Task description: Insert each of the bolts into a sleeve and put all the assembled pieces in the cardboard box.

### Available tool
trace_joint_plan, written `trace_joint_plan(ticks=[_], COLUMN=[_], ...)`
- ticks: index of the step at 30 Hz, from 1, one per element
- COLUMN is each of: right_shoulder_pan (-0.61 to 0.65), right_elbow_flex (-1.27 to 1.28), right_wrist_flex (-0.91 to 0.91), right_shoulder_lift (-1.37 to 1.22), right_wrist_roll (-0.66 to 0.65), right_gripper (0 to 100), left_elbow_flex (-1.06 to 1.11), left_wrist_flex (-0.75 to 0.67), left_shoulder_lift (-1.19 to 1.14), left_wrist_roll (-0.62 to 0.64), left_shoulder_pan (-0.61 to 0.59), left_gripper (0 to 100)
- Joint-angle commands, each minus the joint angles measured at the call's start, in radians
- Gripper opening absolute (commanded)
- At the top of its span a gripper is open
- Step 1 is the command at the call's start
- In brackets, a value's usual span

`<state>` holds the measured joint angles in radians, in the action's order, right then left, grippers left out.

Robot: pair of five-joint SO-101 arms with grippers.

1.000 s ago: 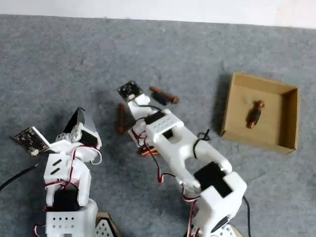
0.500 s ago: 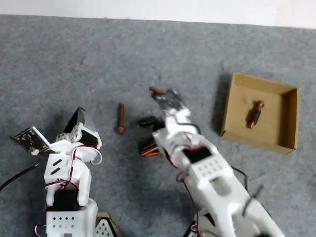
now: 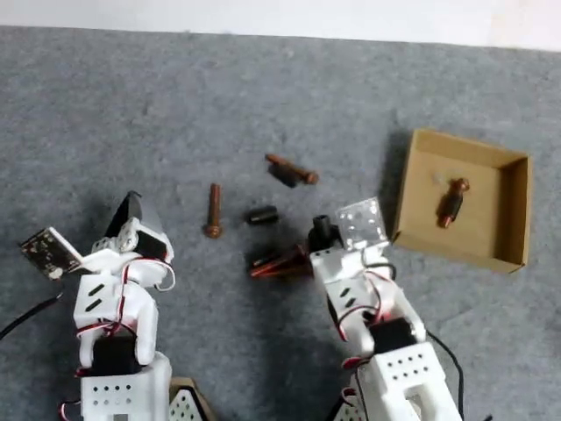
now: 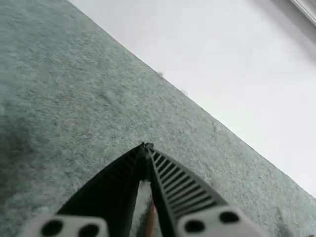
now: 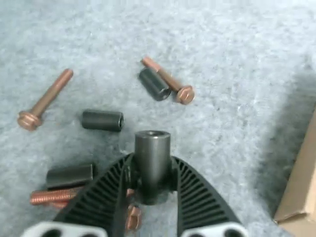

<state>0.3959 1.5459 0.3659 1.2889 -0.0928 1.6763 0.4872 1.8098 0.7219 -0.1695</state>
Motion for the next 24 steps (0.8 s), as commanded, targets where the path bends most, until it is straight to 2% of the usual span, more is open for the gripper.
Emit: trace_joint_plan(ticks=[1, 5, 7, 11, 17, 22, 24], right_shoulder_pan=[-0.016, -0.012, -0.012, -0.008, -0.004, -0.004, -0.004], right_elbow_flex=[0.015, 0.053, 0.064, 0.076, 0.091, 0.097, 0.097], right_wrist_flex=[-0.027, -0.027, -0.027, -0.027, -0.027, -0.027, -0.027], right_shoulder_lift=[0.096, 0.133, 0.133, 0.133, 0.131, 0.131, 0.131], right_wrist_roll=[0.0, 0.002, 0.002, 0.002, 0.002, 0.0, 0.0], right_gripper=[0.4, 0.4, 0.4, 0.4, 0.4, 0.4, 0.4], left_elbow_flex=[-0.015, -0.14, -0.156, -0.163, -0.318, -0.61, -0.716], left_wrist_flex=[0.057, 0.21, 0.199, 0.1, -0.109, -0.114, -0.114], left_shoulder_lift=[0.015, 0.013, 0.007, -0.145, -0.684, -1.218, -1.406], left_wrist_roll=[-0.078, -0.181, -0.219, -0.292, -0.301, -0.299, -0.298], left_shoulder_pan=[0.096, 0.125, 0.131, 0.234, 0.265, 0.311, 0.317], left_gripper=[1, 1, 1, 1, 4, 23, 24])
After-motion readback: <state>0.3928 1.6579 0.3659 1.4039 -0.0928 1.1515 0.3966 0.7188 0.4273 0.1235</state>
